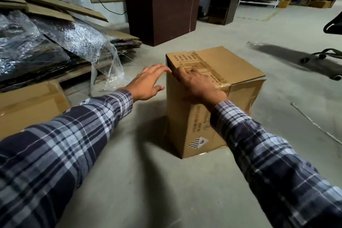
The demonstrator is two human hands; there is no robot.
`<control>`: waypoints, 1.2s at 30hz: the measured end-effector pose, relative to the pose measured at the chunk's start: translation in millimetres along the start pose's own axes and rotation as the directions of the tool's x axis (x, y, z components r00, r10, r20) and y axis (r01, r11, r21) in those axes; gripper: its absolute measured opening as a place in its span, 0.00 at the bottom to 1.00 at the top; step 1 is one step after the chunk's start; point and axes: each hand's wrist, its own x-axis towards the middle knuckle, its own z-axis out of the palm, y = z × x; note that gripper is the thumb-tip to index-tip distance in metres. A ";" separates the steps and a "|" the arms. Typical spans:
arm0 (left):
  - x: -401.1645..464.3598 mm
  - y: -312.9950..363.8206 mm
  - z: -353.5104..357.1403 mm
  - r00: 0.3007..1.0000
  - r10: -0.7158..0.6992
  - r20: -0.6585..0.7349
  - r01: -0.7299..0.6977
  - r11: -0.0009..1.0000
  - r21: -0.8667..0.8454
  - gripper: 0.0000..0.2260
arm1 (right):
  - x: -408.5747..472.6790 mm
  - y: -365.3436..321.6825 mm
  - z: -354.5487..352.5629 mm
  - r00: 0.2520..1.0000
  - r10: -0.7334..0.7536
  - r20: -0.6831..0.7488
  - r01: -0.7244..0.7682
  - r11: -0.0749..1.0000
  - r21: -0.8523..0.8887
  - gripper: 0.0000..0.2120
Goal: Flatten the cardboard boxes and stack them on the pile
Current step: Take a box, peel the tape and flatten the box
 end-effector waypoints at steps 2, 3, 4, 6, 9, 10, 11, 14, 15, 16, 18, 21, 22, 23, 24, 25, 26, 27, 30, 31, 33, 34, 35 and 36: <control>-1.7 0.4 4.7 0.994 -0.104 -0.034 0.100 0.988 -0.117 0.32 | -1.2 11.2 -1.7 0.999 0.044 -0.032 -0.045 0.999 -0.030 0.40; -1.4 0.5 7.2 0.987 -0.156 -0.039 0.149 0.976 -0.158 0.33 | -1.4 13.4 -0.1 0.996 0.064 -0.064 -0.068 0.996 -0.064 0.37; -0.3 1.2 9.5 0.980 -0.197 -0.032 0.188 0.965 -0.185 0.33 | -0.1 13.3 3.4 0.991 0.084 -0.099 -0.094 0.991 -0.096 0.35; 4.3 6.7 16.0 0.971 -0.240 -0.004 0.233 0.948 -0.218 0.34 | 3.5 10.9 13.6 0.975 0.161 -0.155 -0.181 0.976 -0.126 0.38; 14.5 23.5 28.3 0.970 -0.241 0.040 0.243 0.933 -0.264 0.37 | 5.1 7.3 22.1 0.957 0.239 -0.166 -0.276 0.927 -0.254 0.41; 18.4 27.3 33.6 0.973 -0.225 0.047 0.229 0.936 -0.268 0.38 | 6.1 7.9 21.4 0.960 0.240 -0.147 -0.276 0.908 -0.316 0.37; 22.2 29.7 39.1 0.978 -0.204 0.047 0.209 0.941 -0.265 0.39 | 7.7 8.5 19.4 0.962 0.235 -0.136 -0.269 0.897 -0.351 0.33; 30.7 30.6 50.2 0.984 -0.177 0.000 0.171 0.951 -0.257 0.43 | 12.4 5.5 10.2 0.964 0.226 -0.139 -0.261 0.903 -0.342 0.29; 33.5 29.5 52.5 0.985 -0.172 -0.022 0.161 0.955 -0.248 0.44 | 13.8 4.2 9.3 0.964 0.225 -0.143 -0.261 0.907 -0.329 0.30; 37.2 28.2 55.3 0.986 -0.162 -0.041 0.149 0.963 -0.224 0.44 | 14.8 3.2 9.1 0.963 0.228 -0.145 -0.264 0.910 -0.320 0.31; 43.8 27.6 59.0 0.986 -0.153 -0.069 0.141 0.979 -0.149 0.43 | 16.1 3.3 10.7 0.957 0.251 -0.145 -0.285 0.906 -0.314 0.32; 49.8 27.2 56.1 0.976 -0.118 -0.183 0.112 0.993 -0.041 0.36 | 18.1 3.7 12.0 0.945 0.281 -0.165 -0.320 0.898 -0.303 0.31; 50.5 25.9 52.9 0.975 -0.094 -0.202 0.096 0.995 -0.002 0.34 | 18.6 2.5 11.9 0.944 0.286 -0.167 -0.325 0.894 -0.309 0.30; 50.4 23.6 50.4 0.975 -0.075 -0.208 0.085 0.996 0.040 0.32 | 19.3 0.6 12.3 0.943 0.289 -0.163 -0.328 0.889 -0.320 0.30; 50.6 22.1 47.1 0.976 -0.059 -0.211 0.078 0.993 0.083 0.31 | 20.2 -1.7 12.6 0.943 0.293 -0.155 -0.329 0.885 -0.329 0.30; 50.8 21.1 43.7 0.976 -0.052 -0.213 0.079 0.989 0.122 0.28 | 21.0 -4.1 12.0 0.944 0.296 -0.147 -0.329 0.883 -0.335 0.30; 51.1 21.1 42.4 0.975 -0.053 -0.216 0.086 0.985 0.147 0.26 | 21.6 -6.4 11.9 0.944 0.297 -0.143 -0.328 0.880 -0.342 0.30; 50.7 24.0 41.9 0.976 -0.059 -0.210 0.095 0.982 0.165 0.24 | 22.2 -8.2 11.8 0.945 0.293 -0.148 -0.327 0.877 -0.353 0.29; 50.8 37.1 51.6 0.971 -0.151 -0.184 0.182 0.970 0.163 0.26 | 23.0 -10.7 11.5 0.945 0.284 -0.164 -0.325 0.871 -0.368 0.31; 51.6 41.6 56.4 0.962 -0.196 -0.192 0.222 0.967 0.123 0.25 | 23.2 -10.9 12.0 0.945 0.286 -0.160 -0.326 0.872 -0.366 0.32; 53.8 50.4 63.0 0.929 -0.277 -0.247 0.285 0.959 -0.003 0.16 | 24.0 -10.4 14.7 0.944 0.290 -0.160 -0.329 0.869 -0.370 0.35; 52.4 55.8 63.9 0.910 -0.326 -0.258 0.313 0.945 -0.091 0.10 | 24.5 -9.7 16.9 0.943 0.289 -0.165 -0.331 0.868 -0.369 0.37; 51.2 59.5 65.1 0.890 -0.373 -0.263 0.333 0.925 -0.185 0.05 | 25.1 -8.1 18.7 0.942 0.287 -0.176 -0.333 0.869 -0.365 0.37; 48.3 62.7 65.5 0.873 -0.400 -0.277 0.332 0.906 -0.263 0.02 | 25.5 -6.5 20.7 0.941 0.283 -0.188 -0.334 0.869 -0.364 0.37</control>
